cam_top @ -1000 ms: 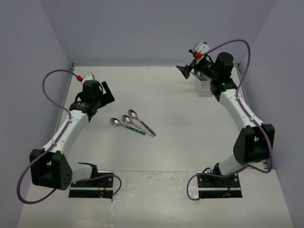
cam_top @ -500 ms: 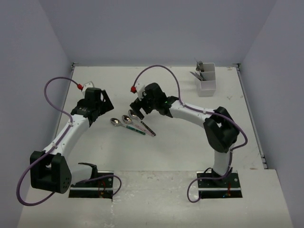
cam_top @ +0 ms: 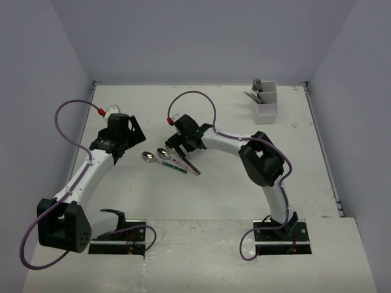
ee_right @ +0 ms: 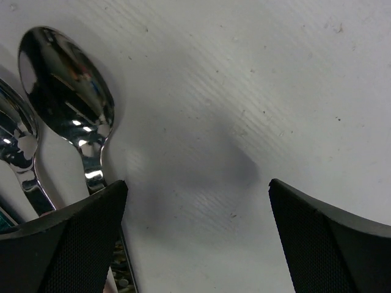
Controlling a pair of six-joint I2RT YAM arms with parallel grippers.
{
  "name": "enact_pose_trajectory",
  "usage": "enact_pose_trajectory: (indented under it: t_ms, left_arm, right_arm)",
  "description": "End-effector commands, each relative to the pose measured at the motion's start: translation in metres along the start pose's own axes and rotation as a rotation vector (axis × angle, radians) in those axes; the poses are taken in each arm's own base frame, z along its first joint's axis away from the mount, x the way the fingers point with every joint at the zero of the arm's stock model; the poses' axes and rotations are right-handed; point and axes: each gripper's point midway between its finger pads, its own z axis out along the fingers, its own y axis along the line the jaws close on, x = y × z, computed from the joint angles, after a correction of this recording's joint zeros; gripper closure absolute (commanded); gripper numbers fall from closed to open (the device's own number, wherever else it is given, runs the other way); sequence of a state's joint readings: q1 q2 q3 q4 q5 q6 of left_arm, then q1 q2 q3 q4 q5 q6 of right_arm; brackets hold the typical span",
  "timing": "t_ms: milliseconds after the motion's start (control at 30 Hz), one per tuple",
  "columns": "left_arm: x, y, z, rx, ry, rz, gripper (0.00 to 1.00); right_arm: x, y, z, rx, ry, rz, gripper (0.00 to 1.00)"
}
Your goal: Sort the eating utensils into containers
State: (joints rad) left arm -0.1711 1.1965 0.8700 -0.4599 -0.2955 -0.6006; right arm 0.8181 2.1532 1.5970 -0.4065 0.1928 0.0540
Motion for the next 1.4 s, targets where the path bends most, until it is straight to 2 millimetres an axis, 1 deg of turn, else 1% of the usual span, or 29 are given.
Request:
enact_pose_trajectory:
  t_ms: [0,67,133,167,233,267,367,400,433,467,533,567,600,667,767,833,867,1033,1067,1100,1200,1267,1300,1333,1367]
  left_arm:
    - [-0.007,-0.005,0.0,0.015,-0.024,0.002,0.0]
    - [-0.007,-0.007,0.002,0.018,-0.023,0.005,0.0]
    - [-0.008,-0.009,0.003,0.024,-0.019,0.007,0.0]
    - [-0.008,-0.01,0.004,0.028,-0.016,0.007,0.0]
    - [-0.008,-0.011,0.004,0.029,-0.018,0.017,0.0]
    - [-0.008,-0.01,0.005,0.025,-0.018,0.019,0.0]
    - [-0.009,-0.011,0.004,0.032,-0.019,0.021,0.0]
    - [-0.009,-0.011,0.004,0.034,-0.018,0.024,0.0]
    - [-0.01,-0.011,0.004,0.034,-0.02,0.025,0.0]
    - [-0.01,-0.011,0.003,0.032,-0.021,0.028,0.0]
    - [-0.012,-0.01,0.003,0.028,-0.027,0.035,0.0]
    - [-0.013,-0.01,0.002,0.028,-0.03,0.037,0.0]
    - [-0.014,-0.011,0.001,0.031,-0.034,0.037,0.0]
    - [-0.017,-0.012,0.0,0.034,-0.039,0.039,0.0]
    - [-0.017,-0.013,0.0,0.04,-0.037,0.041,0.0]
    - [-0.017,-0.013,0.0,0.041,-0.036,0.041,0.0]
    - [-0.017,-0.013,0.0,0.04,-0.035,0.043,0.0]
    - [-0.02,-0.013,0.0,0.036,-0.044,0.047,0.0]
    - [-0.021,-0.013,-0.001,0.037,-0.045,0.049,0.0]
    - [-0.023,-0.014,-0.002,0.04,-0.05,0.048,0.0]
    - [-0.023,-0.013,-0.002,0.035,-0.051,0.049,0.0]
    - [-0.022,-0.013,-0.002,0.032,-0.05,0.049,0.0]
    - [-0.022,-0.012,-0.002,0.032,-0.048,0.05,0.0]
    - [-0.021,-0.012,-0.001,0.032,-0.046,0.049,0.0]
    - [-0.02,-0.012,-0.001,0.032,-0.045,0.049,0.0]
  right_arm:
    - [0.007,0.011,-0.011,-0.013,0.003,0.002,0.01]
    - [0.006,0.014,-0.014,-0.025,-0.004,0.01,0.01]
    - [0.003,0.013,-0.014,-0.016,-0.01,0.018,0.01]
    - [-0.004,0.011,-0.014,0.002,-0.021,0.027,0.01]
    - [-0.009,0.008,-0.015,0.019,-0.022,0.037,0.01]
    - [-0.017,0.007,-0.017,0.025,-0.04,0.05,0.01]
    - [-0.033,0.005,-0.027,0.031,-0.087,0.065,0.01]
    - [-0.041,0.004,-0.036,0.027,-0.113,0.067,0.01]
    - [-0.047,0.005,-0.04,0.016,-0.136,0.073,0.01]
    - [-0.048,0.005,-0.043,0.01,-0.146,0.071,0.01]
    - [-0.058,0.012,-0.052,-0.033,-0.187,0.064,0.01]
    - [-0.053,0.014,-0.05,-0.048,-0.18,0.05,0.01]
    - [-0.053,0.018,-0.05,-0.066,-0.184,0.045,0.01]
    - [-0.046,0.027,-0.043,-0.096,-0.158,0.032,0.01]
    - [-0.034,0.036,-0.033,-0.103,-0.119,0.006,0.01]
    - [-0.03,0.039,-0.028,-0.103,-0.113,-0.004,0.01]
    - [-0.026,0.04,-0.022,-0.098,-0.095,-0.006,0.01]
    - [-0.004,0.035,-0.003,-0.04,-0.014,-0.007,0.01]
    - [-0.004,0.033,-0.003,-0.029,-0.012,-0.007,0.01]
    - [0.003,0.03,0.0,-0.013,0.01,-0.013,0.01]
    - [0.014,0.027,0.002,0.009,0.038,-0.011,0.03]
    - [0.022,0.027,0.002,0.011,0.056,-0.004,0.16]
    - [0.022,0.026,0.001,0.01,0.052,0.002,0.26]
    - [0.027,0.026,0.001,0.009,0.056,0.001,0.53]
    - [0.026,0.026,0.0,0.006,0.052,0.0,0.64]
